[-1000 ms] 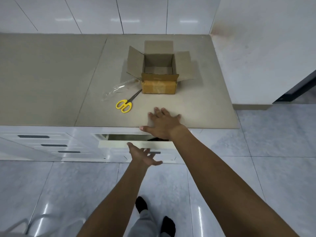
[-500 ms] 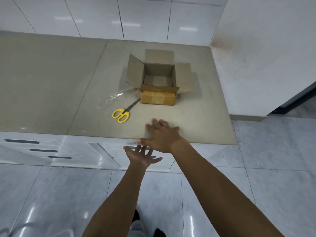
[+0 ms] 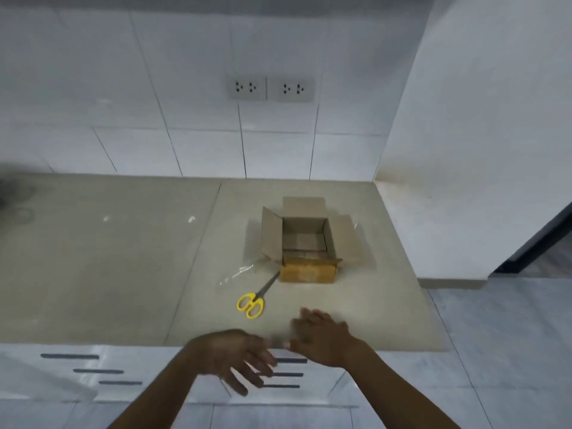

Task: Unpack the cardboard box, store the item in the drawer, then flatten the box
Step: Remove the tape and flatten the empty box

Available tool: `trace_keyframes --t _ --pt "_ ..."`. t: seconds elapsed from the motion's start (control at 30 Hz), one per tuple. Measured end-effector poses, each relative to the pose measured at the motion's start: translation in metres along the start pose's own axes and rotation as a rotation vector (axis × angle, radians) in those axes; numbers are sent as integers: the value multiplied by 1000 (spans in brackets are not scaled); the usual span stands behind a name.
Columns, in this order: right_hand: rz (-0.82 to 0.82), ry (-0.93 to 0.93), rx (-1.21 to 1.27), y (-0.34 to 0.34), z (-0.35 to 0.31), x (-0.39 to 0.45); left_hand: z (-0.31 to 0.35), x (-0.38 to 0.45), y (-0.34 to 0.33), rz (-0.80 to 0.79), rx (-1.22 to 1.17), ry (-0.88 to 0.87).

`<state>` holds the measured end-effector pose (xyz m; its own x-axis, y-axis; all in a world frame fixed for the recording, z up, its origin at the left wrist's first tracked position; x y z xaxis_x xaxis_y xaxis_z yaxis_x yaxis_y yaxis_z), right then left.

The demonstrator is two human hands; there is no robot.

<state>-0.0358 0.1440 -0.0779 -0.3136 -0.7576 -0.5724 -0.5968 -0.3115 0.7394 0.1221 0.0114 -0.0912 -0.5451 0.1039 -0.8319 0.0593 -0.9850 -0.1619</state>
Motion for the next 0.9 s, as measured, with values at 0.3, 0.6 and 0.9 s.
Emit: trace_keyframes --t 0.3,0.6,0.9 --pt "-59 -12 86 11 2 9 122 -22 71 540 -305 -319" --pt "-257 155 666 158 8 -13 198 8 77 830 -92 -383" --pt "392 -331 783 202 104 69 189 34 105 603 -493 -291"
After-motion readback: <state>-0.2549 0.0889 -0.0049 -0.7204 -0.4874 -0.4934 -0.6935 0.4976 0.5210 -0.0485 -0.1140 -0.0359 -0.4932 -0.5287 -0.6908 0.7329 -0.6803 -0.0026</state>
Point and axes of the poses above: each hand's wrist, its own x-axis towards the middle knuckle, its own y-axis out of the back of the hand, z = x × y, the point moved 4 cm from there along x, towards the middle knuckle, and after that the axes turned 5 degrees about x, right-handed, at the moved point
